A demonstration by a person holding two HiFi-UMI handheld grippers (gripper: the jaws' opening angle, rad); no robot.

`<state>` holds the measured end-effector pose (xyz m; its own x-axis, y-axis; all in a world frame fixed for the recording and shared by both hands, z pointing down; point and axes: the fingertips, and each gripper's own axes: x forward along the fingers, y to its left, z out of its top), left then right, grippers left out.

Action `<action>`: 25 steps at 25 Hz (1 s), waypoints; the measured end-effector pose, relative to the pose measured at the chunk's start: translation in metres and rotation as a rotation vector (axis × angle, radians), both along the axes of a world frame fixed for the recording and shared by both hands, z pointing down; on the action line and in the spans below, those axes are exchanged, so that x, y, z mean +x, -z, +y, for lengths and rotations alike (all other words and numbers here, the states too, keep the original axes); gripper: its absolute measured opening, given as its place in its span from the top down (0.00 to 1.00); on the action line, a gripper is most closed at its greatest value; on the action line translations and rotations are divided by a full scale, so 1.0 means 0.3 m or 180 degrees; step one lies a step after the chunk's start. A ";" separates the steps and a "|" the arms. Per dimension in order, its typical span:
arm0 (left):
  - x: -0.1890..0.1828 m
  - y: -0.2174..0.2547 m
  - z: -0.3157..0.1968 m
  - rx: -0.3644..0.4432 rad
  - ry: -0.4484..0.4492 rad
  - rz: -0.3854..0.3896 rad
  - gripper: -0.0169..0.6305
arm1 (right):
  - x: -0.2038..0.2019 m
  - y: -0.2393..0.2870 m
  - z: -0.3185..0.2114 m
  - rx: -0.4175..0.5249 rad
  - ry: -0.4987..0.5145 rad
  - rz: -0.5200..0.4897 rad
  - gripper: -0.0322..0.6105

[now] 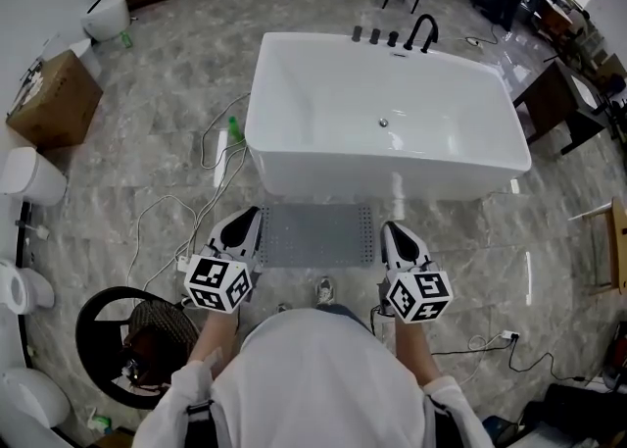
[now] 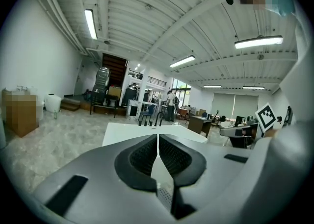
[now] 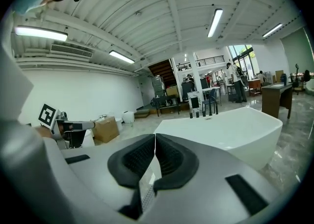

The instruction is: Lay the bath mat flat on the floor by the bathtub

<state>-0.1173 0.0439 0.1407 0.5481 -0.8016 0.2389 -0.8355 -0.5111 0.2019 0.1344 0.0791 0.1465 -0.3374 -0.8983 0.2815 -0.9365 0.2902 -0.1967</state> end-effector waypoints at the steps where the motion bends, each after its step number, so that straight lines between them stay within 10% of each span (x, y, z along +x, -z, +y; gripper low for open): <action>1: -0.002 0.012 0.005 0.0023 0.0010 0.0002 0.91 | -0.002 0.012 0.002 0.0030 0.0017 -0.0002 0.90; 25: -0.038 0.074 0.005 0.0034 -0.0024 0.0074 0.91 | -0.046 0.145 -0.001 0.0213 0.0080 0.0017 0.90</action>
